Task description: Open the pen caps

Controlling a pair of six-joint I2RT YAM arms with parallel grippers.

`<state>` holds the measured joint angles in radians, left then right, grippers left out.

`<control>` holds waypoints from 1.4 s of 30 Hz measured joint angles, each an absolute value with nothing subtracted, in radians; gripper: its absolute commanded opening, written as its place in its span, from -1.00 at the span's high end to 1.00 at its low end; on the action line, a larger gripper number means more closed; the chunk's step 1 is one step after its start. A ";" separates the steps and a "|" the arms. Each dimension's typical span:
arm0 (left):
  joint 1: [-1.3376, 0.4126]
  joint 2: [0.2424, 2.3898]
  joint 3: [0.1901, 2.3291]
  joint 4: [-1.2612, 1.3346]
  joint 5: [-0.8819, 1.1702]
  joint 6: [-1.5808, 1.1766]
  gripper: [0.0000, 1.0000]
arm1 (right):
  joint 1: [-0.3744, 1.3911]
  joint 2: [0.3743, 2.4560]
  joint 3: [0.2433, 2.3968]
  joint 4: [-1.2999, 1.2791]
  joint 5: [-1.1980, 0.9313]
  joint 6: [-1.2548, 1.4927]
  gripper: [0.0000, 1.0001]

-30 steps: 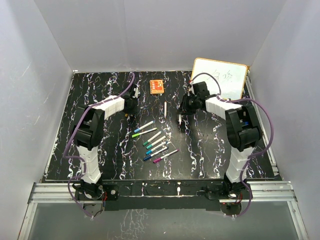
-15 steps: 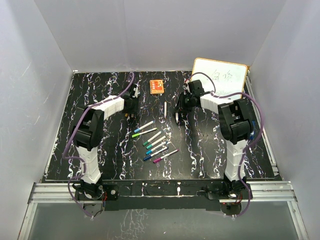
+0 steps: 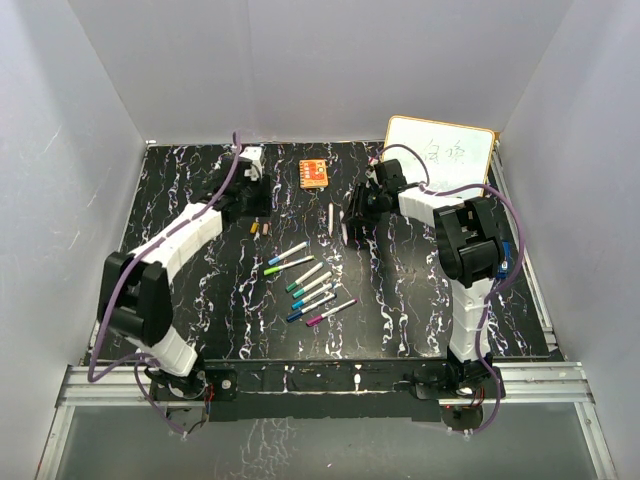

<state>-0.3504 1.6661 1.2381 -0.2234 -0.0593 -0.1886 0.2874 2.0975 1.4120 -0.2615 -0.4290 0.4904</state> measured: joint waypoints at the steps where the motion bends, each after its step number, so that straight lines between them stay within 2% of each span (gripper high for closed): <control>1: -0.351 1.639 1.219 -0.210 -0.043 -0.193 0.01 | 0.288 2.097 1.412 -0.258 -0.429 0.492 0.34; 9: -0.410 1.568 1.082 -0.158 0.020 -0.209 0.00 | 0.288 2.096 1.407 -0.236 -0.427 0.504 0.32; 13: -0.481 1.597 1.062 -0.157 0.007 -0.198 0.00 | 0.288 2.062 1.364 -0.205 -0.421 0.506 0.19; 17: -0.539 1.636 1.062 -0.157 -0.027 -0.179 0.00 | 0.288 1.975 1.292 -0.167 -0.414 0.498 -0.02; 19: -0.554 1.657 1.060 -0.156 -0.042 -0.172 0.00 | 0.288 1.918 1.259 -0.143 -0.409 0.490 -0.04; 25: -0.556 1.681 1.035 -0.144 -0.076 -0.148 0.01 | 0.288 1.747 1.185 -0.067 -0.397 0.467 -0.06; 28: -0.556 1.682 1.024 -0.134 -0.088 -0.135 0.02 | 0.288 1.688 1.155 -0.039 -0.396 0.465 -0.17; 42: -0.559 1.740 0.990 -0.102 -0.102 -0.111 0.10 | 0.288 1.647 1.093 0.008 -0.416 0.460 -0.26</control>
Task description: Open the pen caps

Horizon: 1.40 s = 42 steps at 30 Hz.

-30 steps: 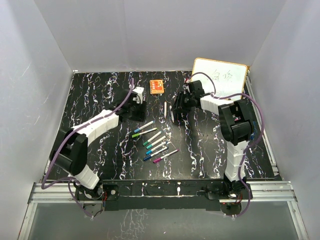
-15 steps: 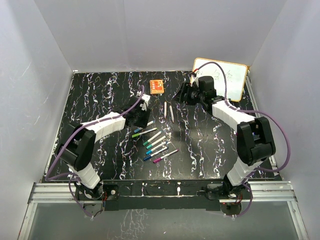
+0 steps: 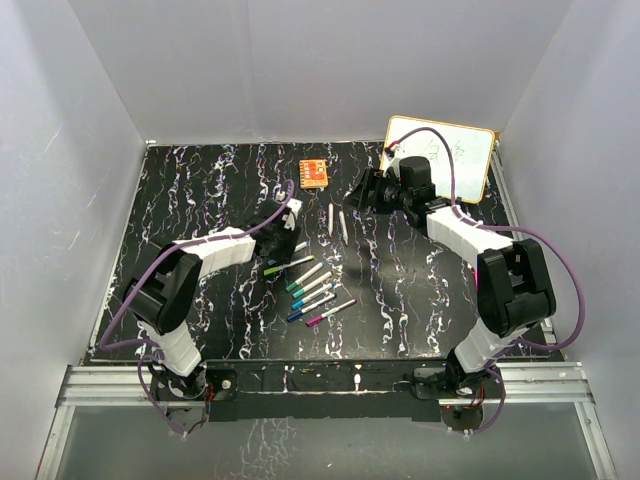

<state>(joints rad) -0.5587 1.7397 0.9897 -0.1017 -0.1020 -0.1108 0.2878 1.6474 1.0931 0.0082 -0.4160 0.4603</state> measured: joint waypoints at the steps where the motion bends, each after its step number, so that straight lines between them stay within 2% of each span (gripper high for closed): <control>1: -0.559 1.741 0.987 -0.098 -0.102 -0.110 0.11 | 0.288 1.644 1.092 0.013 -0.418 0.460 -0.26; 9: -0.559 1.747 0.973 -0.074 -0.100 -0.110 0.27 | 0.288 1.626 1.082 0.029 -0.418 0.461 -0.26; 17: -0.559 1.758 0.973 -0.047 -0.096 -0.117 0.60 | 0.288 1.622 1.082 0.032 -0.418 0.461 -0.26; 29: -0.559 1.789 0.995 -0.014 -0.097 -0.116 0.88 | 0.288 1.596 1.059 0.036 -0.413 0.461 -0.26; 33: -0.559 1.803 1.012 -0.010 -0.098 -0.115 1.00 | 0.288 1.594 1.033 0.048 -0.390 0.470 -0.46; 42: -0.559 1.810 1.096 -0.083 -0.099 -0.128 1.00 | 0.288 1.592 0.995 0.073 -0.390 0.503 -0.47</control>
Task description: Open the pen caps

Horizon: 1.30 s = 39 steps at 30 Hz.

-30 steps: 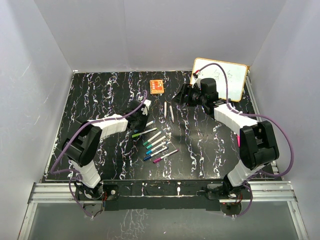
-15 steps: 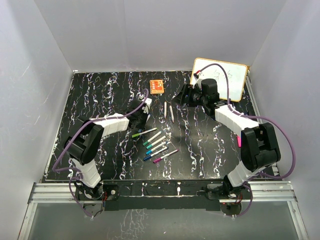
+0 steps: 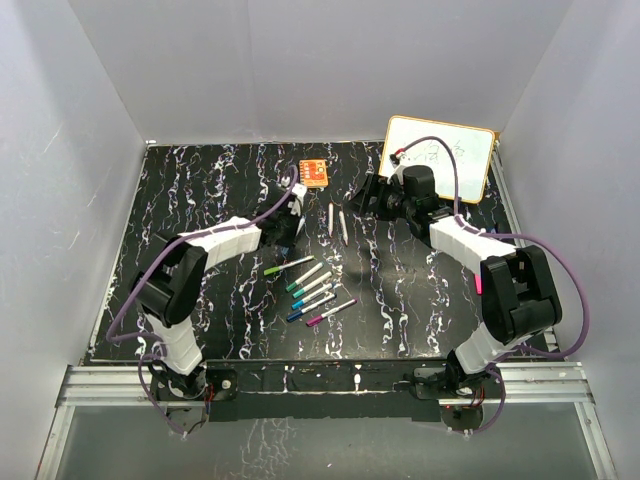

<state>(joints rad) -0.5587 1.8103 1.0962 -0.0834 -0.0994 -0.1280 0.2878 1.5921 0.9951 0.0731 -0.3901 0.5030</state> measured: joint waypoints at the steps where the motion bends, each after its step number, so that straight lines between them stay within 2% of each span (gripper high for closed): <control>1: -0.559 1.806 1.113 -0.083 -0.094 -0.135 1.00 | 0.288 1.592 0.989 0.091 -0.400 0.512 -0.47; 14: -0.559 1.652 1.109 0.102 0.126 -0.360 1.00 | 0.288 1.591 0.907 0.253 -0.509 0.648 -0.38; 30: -0.559 1.651 1.014 0.385 0.393 -0.630 1.00 | 0.299 1.590 0.873 0.384 -0.558 0.730 -0.29; 39: -0.581 1.666 0.991 0.480 0.456 -0.712 1.00 | 0.301 1.591 0.870 0.447 -0.581 0.770 -0.10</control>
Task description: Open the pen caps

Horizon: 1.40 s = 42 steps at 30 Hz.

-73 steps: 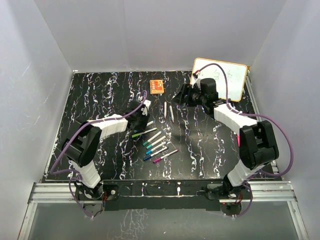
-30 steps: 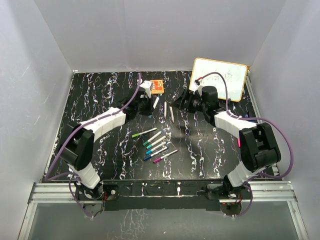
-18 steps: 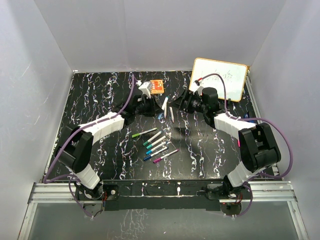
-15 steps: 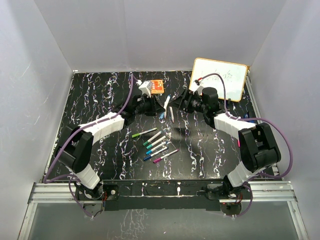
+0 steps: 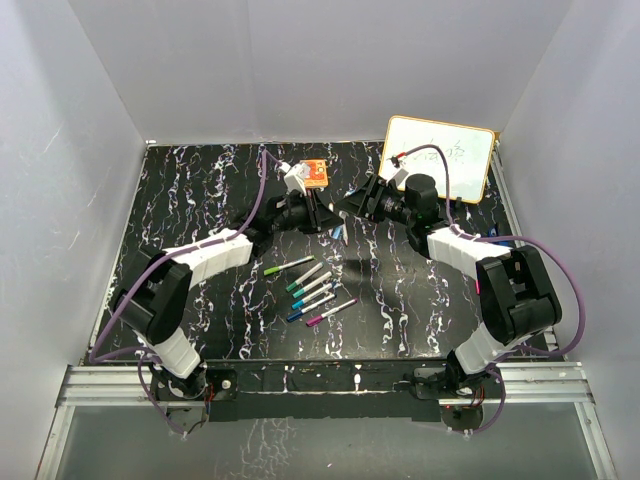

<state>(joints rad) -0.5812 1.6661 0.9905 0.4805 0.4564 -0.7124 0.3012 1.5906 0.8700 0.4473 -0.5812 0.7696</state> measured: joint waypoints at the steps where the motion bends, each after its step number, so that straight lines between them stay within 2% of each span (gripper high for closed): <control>1: -0.583 1.666 0.987 0.492 0.461 -0.720 1.00 | 0.301 1.591 0.870 0.453 -0.584 0.773 -0.08; 3: -0.585 1.667 0.986 0.503 0.466 -0.733 1.00 | 0.303 1.592 0.870 0.464 -0.588 0.783 -0.04; 9: -0.590 1.682 0.985 0.546 0.488 -0.763 1.00 | 0.306 1.597 0.870 0.488 -0.599 0.799 0.27; 19: -0.591 1.683 0.970 0.596 0.490 -0.790 1.00 | 0.311 1.604 0.869 0.524 -0.611 0.830 0.84; 21: -0.591 1.683 0.966 0.603 0.492 -0.796 0.86 | 0.315 1.605 0.868 0.528 -0.612 0.831 1.00; 23: -0.591 1.683 0.964 0.606 0.493 -0.797 0.56 | 0.314 1.605 0.867 0.530 -0.612 0.838 1.00; 27: -0.591 1.683 0.941 0.622 0.500 -0.797 0.35 | 0.314 1.605 0.849 0.543 -0.601 0.840 1.00; 33: -0.591 1.682 0.901 0.621 0.515 -0.783 0.27 | 0.314 1.605 0.835 0.544 -0.582 0.839 1.00; 42: -0.591 1.676 0.859 0.647 0.567 -0.762 0.27 | 0.314 1.605 0.835 0.545 -0.574 0.841 1.00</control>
